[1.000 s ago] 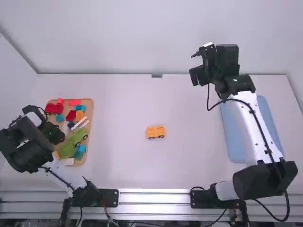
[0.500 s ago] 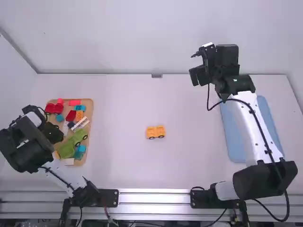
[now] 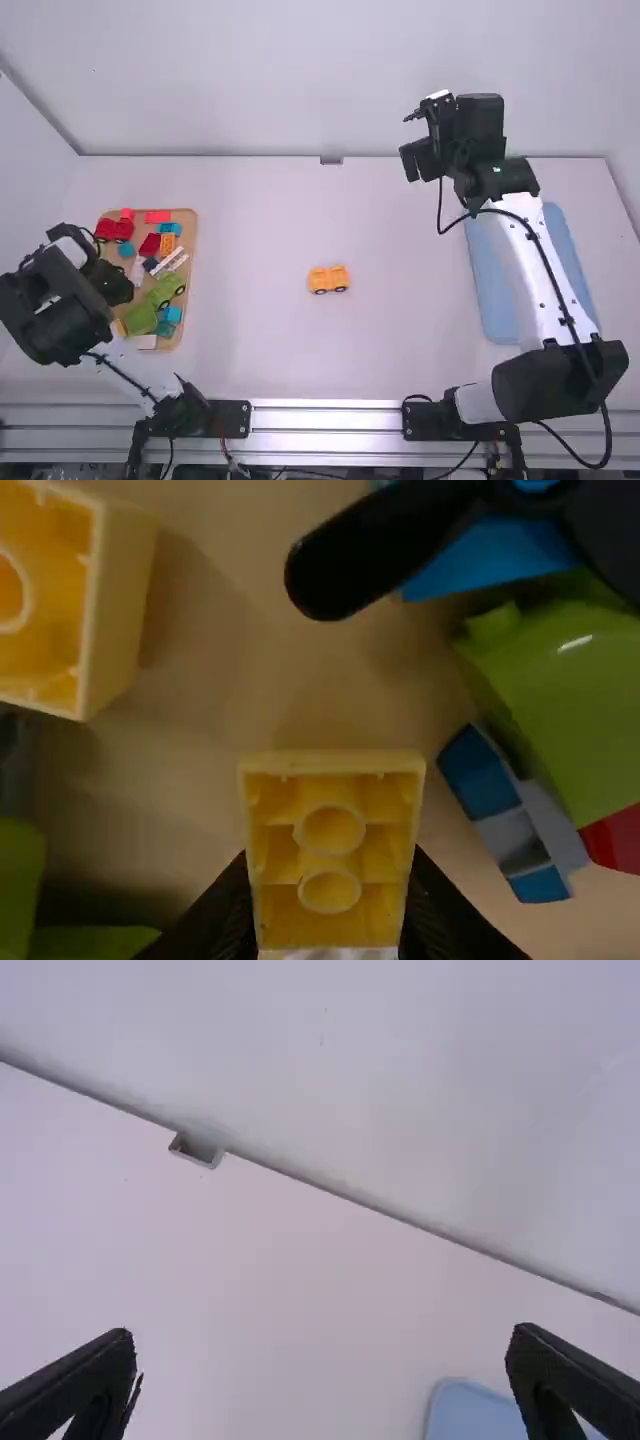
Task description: Assemble lego blocks to make yellow taxi
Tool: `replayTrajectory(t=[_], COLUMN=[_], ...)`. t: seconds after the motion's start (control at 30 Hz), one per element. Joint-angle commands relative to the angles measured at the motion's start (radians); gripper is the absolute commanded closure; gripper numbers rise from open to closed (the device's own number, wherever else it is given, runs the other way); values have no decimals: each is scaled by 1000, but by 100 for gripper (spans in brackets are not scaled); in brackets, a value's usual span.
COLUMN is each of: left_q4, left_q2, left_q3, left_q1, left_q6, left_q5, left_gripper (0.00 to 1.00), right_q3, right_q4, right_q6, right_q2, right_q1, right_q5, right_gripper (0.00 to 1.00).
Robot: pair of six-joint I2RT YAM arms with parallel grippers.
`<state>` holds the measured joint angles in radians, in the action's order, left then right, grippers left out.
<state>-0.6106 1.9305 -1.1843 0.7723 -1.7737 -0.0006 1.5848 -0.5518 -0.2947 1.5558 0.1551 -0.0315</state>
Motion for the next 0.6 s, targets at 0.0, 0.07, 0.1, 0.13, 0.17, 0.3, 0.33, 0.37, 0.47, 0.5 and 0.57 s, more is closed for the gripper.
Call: replayTrajectory(t=[0.0, 0.07, 0.1, 0.13, 0.17, 0.3, 0.33, 0.37, 0.47, 0.5, 0.57], left_q4=[0, 15, 17, 25, 35, 45, 43, 41, 41, 40, 40], left_q2=[-21, -22, -22, -22, -24, -39, -42, -48, -67, -76, -97], left_q3=[12, 12, 12, 12, 10, -11, -19, -38, -85, -100, -119], left_q1=[14, 14, 14, 14, 14, 13, 14, 14, 13, 13, 13], left_q6=[102, 134, 136, 157, 184, 288, 310, 360, 501, 551, 625], left_q5=[-10, -13, -13, -11, -12, 10, 18, 41, 100, 120, 145], left_gripper=[98, 96, 96, 95, 95, 98, 98, 98, 98, 98, 98], right_q3=[37, 37, 37, 37, 37, 37, 37, 37, 37, 37, 37], right_q4=[-2, -2, -2, -2, -2, -2, -2, -2, -2, -2, -3], right_q6=[2, 2, 2, 2, 2, 2, 2, 2, 1, 2, 2], right_q2=[8, 8, 8, 8, 8, 8, 8, 8, 8, 8, 8], right_q1=[3, 3, 3, 3, 3, 3, 3, 3, 3, 3, 3], right_q5=[-2, -2, -2, -2, -2, -1, -1, -2, -2, -2, -3], right_gripper=[2, 2, 2, 2, 2, 2, 2, 2, 1, 2, 2])
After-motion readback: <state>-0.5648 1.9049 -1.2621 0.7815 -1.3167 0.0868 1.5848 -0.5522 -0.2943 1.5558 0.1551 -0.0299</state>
